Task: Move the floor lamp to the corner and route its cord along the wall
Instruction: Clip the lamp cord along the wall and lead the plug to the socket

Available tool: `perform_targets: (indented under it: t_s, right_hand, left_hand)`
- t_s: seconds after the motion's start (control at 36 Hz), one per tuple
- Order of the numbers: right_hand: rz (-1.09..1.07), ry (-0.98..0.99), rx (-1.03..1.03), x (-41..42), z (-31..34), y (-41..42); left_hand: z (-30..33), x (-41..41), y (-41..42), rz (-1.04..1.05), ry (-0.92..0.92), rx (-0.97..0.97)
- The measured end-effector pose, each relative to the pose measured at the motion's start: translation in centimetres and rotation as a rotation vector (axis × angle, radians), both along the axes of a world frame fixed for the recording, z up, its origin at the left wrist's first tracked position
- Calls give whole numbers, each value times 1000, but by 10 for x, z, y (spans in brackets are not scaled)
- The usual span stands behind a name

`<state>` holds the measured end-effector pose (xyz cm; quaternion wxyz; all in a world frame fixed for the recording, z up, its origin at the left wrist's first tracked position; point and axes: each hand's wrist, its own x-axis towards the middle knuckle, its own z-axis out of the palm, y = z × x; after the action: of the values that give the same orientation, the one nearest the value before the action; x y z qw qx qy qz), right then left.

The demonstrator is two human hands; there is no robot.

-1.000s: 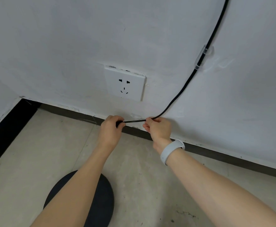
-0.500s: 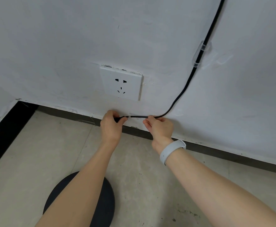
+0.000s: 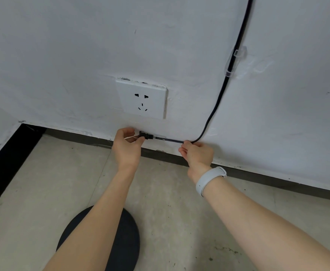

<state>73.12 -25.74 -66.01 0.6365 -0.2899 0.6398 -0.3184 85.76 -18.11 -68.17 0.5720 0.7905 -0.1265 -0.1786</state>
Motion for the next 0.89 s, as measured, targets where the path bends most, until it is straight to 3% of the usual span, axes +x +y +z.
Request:
perform_targets:
  t_s: [0.31,0.47,0.89]
  right_hand:
    - [177,107,-58,-6,-7,-4]
    - [270,224,-129,-8,-6,-2]
    - [486,291,-267,-25,8,-1]
  left_hand:
    - [5,-7,1,67,60,-88]
    - [13,-7,2,7,97,-92]
    - [22,-16,7,-176,38,94]
